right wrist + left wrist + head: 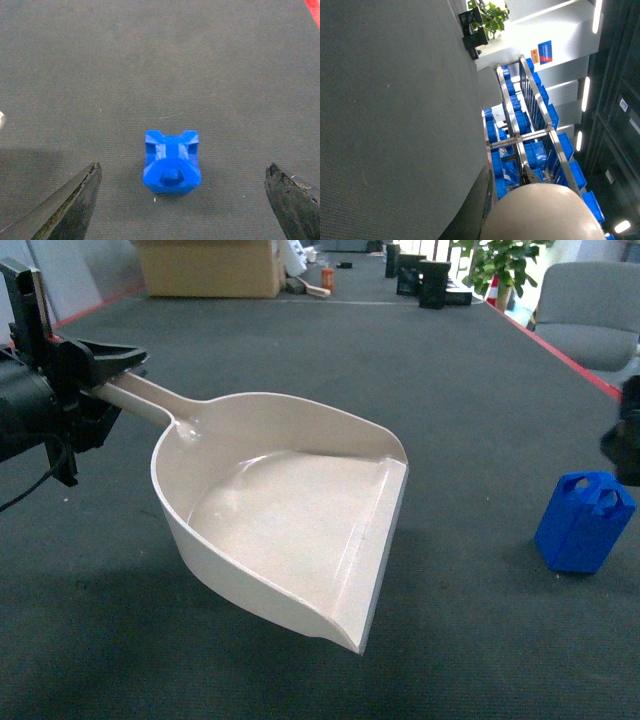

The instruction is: Place part in tray to right shelf

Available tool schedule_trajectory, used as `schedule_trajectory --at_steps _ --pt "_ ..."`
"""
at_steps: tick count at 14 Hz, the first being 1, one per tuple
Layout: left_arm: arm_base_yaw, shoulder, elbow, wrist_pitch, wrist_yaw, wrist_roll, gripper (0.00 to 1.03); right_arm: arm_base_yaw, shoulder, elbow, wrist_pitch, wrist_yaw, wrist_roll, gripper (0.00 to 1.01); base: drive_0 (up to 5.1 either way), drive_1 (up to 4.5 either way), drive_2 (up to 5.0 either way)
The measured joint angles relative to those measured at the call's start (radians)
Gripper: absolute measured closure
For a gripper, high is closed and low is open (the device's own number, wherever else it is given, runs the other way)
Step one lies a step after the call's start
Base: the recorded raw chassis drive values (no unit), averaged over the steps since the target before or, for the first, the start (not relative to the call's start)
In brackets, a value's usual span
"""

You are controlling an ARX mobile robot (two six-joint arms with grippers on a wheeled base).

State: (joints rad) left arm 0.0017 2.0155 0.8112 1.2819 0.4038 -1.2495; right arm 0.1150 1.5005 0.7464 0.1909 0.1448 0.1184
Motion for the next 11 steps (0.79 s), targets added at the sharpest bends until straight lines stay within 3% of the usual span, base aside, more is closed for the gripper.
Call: schedule_trajectory --at_steps 3,6,10,11 --pt "0.000 0.000 0.000 0.000 -0.002 0.000 0.90 0.034 0.210 0.139 -0.037 0.053 0.016 0.03 0.0 0.00 0.0" --pt "0.000 0.000 0.000 0.000 0.000 0.000 0.90 0.041 0.316 0.193 -0.047 0.116 0.025 0.05 0.0 0.00 0.0" --pt "0.000 0.000 0.000 0.000 0.000 0.000 0.90 0.042 0.397 0.210 -0.039 0.119 0.046 0.51 0.0 0.00 0.0" --pt "0.000 0.000 0.000 0.000 0.000 0.000 0.90 0.047 0.380 0.206 -0.031 0.118 0.045 0.54 0.0 0.00 0.0"
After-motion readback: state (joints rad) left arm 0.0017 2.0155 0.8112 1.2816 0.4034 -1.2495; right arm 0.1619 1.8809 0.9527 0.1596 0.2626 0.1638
